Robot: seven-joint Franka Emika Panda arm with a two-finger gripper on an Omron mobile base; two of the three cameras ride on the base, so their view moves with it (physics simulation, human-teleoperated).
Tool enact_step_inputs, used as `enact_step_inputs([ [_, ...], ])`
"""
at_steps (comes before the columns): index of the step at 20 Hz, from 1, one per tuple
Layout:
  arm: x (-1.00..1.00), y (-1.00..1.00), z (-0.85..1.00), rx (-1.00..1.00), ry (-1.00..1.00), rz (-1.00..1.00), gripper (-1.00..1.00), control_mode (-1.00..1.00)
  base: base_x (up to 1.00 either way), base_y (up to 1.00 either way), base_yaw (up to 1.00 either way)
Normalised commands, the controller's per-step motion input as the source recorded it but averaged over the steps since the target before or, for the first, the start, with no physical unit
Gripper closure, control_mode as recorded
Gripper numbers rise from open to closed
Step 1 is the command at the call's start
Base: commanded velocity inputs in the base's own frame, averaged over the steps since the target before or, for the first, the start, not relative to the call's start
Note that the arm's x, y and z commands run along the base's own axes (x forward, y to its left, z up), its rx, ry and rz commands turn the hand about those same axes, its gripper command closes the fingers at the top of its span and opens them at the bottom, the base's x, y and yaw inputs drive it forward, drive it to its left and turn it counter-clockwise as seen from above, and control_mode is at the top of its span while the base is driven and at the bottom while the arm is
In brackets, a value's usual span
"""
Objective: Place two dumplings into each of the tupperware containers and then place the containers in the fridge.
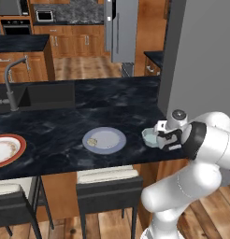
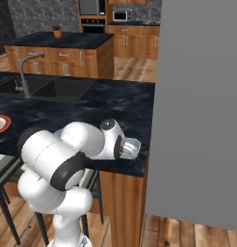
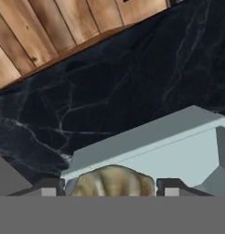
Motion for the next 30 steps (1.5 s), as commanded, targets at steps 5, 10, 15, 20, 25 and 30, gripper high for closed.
enact_step_inputs([
  [5,0.35,-0.03,0.00,0.00,0.00,-0.01,-1.00,-1.00,0.00,0.00,0.00],
  [10,0.40,0.00,0.06,0.01,-0.14,0.00,-1.00,-1.00,0.00,0.00,0.00],
  [15,-0.01,-0.23,0.47,0.06,-0.26,0.00,-1.00,-1.00,0.00,0.00,0.00],
  [20,-0.93,-0.19,0.98,0.03,-0.16,0.00,-1.00,-1.00,0.00,0.00,0.00],
  [25,-0.97,0.06,1.00,-0.05,0.01,0.08,-1.00,-1.00,0.00,0.00,0.00],
  [30,-0.72,0.33,1.00,-0.20,0.13,0.13,-1.00,-1.00,0.00,0.00,0.00],
])
